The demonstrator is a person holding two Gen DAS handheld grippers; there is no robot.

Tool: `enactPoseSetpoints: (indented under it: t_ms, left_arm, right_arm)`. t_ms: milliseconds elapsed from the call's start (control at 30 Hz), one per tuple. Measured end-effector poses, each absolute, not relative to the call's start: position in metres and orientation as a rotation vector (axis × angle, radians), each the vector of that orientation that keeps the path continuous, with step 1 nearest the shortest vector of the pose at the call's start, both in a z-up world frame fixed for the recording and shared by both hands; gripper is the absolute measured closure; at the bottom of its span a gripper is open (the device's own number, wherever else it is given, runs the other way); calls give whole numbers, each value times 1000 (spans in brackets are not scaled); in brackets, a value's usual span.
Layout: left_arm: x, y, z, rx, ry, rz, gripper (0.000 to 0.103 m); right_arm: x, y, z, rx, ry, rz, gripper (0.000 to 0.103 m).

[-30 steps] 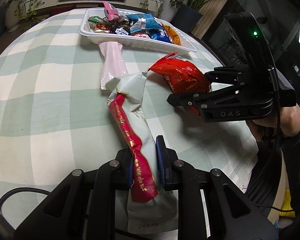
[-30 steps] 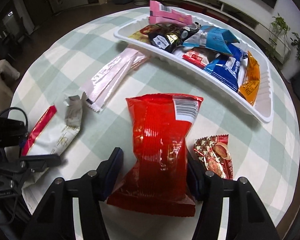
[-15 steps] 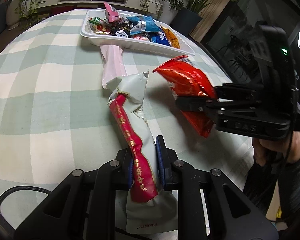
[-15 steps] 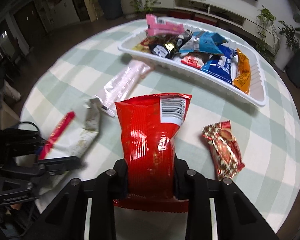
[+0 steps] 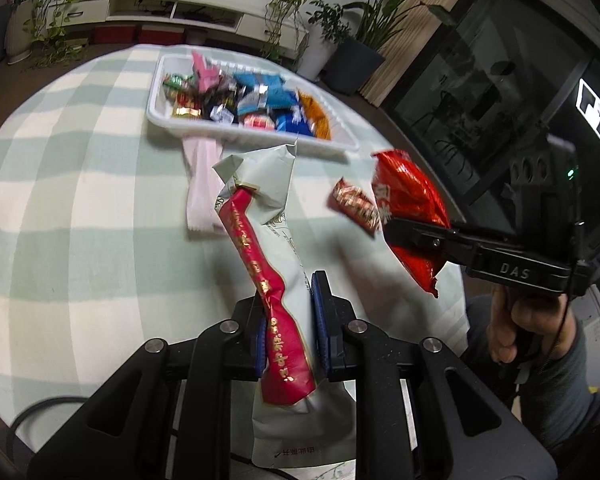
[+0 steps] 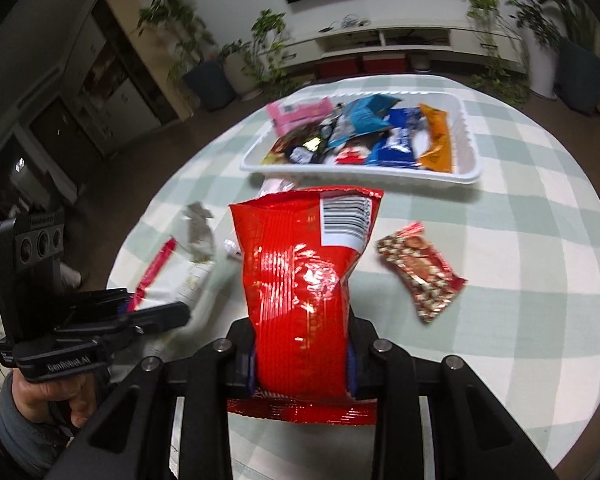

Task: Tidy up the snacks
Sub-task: 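Carry both packets over the white tray and open both tools inside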

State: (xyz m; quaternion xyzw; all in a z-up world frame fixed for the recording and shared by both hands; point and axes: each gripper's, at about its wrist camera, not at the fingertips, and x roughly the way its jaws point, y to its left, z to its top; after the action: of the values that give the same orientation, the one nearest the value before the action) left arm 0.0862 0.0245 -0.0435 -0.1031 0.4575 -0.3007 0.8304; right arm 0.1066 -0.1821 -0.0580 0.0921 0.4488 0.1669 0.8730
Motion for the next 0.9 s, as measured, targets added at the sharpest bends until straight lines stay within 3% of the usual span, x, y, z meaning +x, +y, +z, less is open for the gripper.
enactPoseSetpoints:
  t_ms: [600,900]
  left_arm:
    - [228,-14,46,-109,830,-605,86]
    - [311,-58,12,-35,889,-559,86]
  right_arm:
    - [202,-244,36,222,751,241,70]
    - [284,-231,-6,172,858,220,70]
